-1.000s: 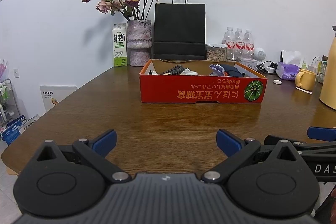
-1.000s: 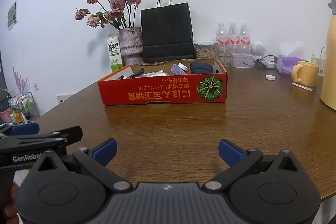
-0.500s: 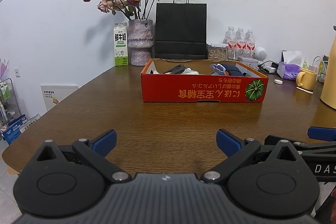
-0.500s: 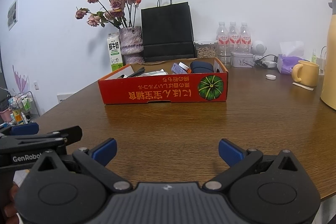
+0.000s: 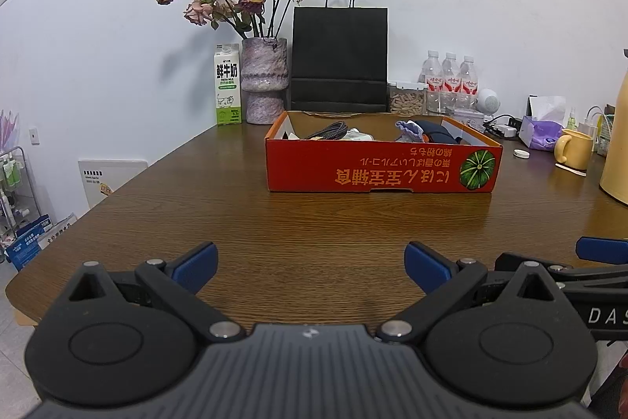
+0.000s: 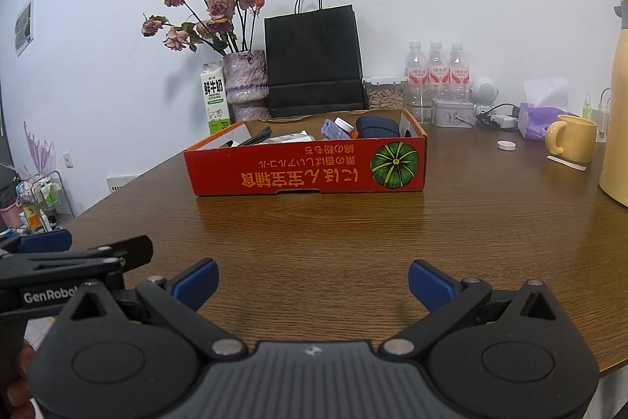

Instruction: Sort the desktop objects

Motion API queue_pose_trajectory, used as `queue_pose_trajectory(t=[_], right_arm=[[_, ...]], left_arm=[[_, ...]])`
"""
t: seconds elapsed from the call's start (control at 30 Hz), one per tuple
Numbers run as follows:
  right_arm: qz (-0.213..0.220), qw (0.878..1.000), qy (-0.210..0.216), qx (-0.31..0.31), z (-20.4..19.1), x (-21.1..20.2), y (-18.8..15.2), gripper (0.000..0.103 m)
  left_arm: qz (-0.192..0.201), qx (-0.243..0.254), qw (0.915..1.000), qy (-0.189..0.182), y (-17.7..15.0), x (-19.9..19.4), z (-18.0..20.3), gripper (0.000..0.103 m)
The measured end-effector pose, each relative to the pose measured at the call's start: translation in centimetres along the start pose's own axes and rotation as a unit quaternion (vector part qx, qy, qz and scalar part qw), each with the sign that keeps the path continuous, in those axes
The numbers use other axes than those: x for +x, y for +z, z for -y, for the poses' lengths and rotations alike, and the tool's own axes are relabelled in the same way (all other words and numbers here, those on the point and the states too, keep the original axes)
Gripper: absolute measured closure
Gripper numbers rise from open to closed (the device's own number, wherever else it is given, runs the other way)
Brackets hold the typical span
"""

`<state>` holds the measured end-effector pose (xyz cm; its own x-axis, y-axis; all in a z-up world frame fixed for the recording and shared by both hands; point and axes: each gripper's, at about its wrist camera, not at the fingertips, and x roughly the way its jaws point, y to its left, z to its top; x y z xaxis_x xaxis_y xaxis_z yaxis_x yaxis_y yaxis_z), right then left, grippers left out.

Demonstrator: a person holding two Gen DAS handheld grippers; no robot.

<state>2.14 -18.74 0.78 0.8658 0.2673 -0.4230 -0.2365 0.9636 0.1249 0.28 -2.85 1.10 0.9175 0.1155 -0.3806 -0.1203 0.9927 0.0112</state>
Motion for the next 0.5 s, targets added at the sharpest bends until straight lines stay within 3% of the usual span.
queue_pose_trajectory(t=[0.5], right_arm=[[0.0,1.0,0.0,-0.001,-0.05,-0.04,0.08,0.0]], left_arm=[[-0.001,0.0,1.0,0.0,0.0,0.01,-0.09,0.0]])
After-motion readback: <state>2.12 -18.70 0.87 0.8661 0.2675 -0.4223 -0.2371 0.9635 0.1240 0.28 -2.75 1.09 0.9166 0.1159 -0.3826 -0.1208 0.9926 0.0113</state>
